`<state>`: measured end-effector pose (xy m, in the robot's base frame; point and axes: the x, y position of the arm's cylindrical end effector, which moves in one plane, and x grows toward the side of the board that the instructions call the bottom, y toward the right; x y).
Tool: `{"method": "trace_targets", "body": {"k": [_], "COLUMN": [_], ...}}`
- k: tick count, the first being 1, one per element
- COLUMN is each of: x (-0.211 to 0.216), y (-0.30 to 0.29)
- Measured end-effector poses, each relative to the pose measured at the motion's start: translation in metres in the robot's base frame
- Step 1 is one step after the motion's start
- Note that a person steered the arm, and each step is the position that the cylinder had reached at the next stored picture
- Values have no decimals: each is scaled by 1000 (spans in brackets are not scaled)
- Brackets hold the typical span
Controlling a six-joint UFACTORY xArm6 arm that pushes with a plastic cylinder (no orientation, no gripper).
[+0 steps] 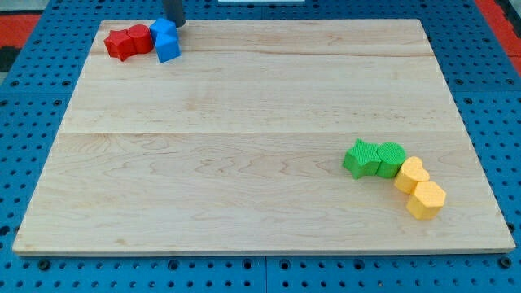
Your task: Slide the red star down
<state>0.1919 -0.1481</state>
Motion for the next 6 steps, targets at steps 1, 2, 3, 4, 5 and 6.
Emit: {"method": "trace_targets", "body": {"k": [1, 2, 3, 4, 5, 6], "x": [0, -1, -1, -1, -1, 0], "y": [6, 13, 8, 8, -19, -43]}}
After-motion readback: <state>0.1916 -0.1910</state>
